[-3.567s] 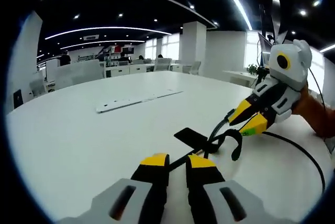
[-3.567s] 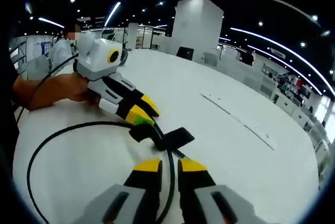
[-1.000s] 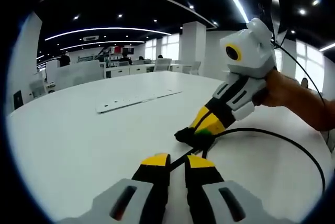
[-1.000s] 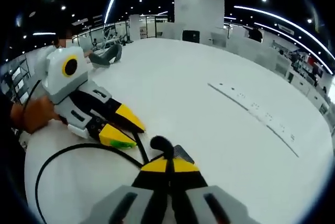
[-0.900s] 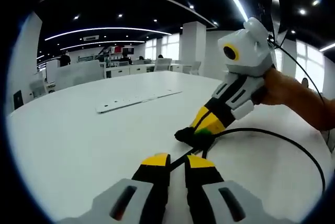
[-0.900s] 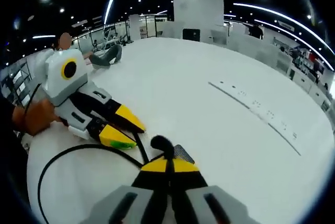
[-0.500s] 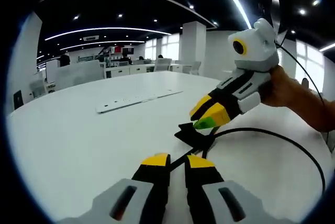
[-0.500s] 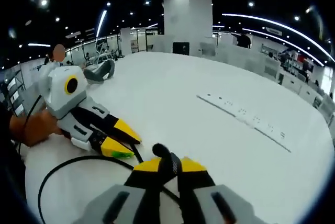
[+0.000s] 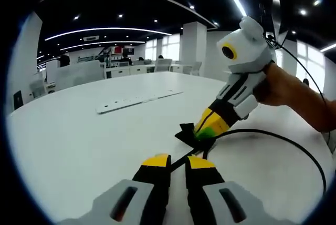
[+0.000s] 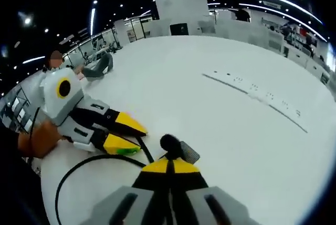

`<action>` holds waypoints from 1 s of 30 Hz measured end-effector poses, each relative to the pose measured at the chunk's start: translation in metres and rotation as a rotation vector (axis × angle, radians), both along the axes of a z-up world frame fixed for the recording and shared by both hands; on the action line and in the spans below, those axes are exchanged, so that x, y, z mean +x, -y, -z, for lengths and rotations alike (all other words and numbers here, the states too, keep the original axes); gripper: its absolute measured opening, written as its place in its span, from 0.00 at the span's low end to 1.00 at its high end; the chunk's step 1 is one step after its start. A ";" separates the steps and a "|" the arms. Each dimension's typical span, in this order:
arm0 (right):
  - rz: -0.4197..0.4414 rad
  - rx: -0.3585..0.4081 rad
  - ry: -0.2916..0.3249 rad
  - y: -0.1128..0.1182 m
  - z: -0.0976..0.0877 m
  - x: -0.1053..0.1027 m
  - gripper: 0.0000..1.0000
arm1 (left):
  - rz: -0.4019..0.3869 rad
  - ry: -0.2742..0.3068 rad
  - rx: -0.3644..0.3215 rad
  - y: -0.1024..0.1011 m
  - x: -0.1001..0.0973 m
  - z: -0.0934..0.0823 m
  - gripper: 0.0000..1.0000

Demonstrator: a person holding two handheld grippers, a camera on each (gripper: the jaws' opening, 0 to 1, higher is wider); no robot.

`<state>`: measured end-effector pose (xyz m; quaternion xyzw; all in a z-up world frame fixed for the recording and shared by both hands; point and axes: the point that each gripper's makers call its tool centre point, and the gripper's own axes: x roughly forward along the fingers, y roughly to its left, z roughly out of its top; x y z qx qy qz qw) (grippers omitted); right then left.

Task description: Find the charging cable on the desk, coil it up and secure with Velcro.

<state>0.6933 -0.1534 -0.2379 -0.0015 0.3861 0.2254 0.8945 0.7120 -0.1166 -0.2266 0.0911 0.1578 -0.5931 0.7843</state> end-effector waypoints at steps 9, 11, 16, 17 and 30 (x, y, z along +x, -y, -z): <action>-0.005 0.002 0.066 0.002 0.001 0.005 0.02 | -0.001 -0.001 -0.001 0.000 0.000 0.000 0.12; 0.019 0.018 0.114 0.006 -0.001 0.009 0.02 | -0.001 0.000 -0.001 0.000 0.000 0.000 0.12; 0.047 0.075 0.155 0.011 -0.001 0.014 0.02 | 0.000 0.000 -0.002 0.000 0.000 0.001 0.12; 0.050 0.077 0.161 0.011 -0.002 0.015 0.02 | 0.000 0.000 -0.002 0.000 0.000 0.001 0.12; 0.092 0.080 0.205 0.016 -0.002 0.032 0.02 | 0.001 0.000 -0.005 -0.001 0.001 0.000 0.12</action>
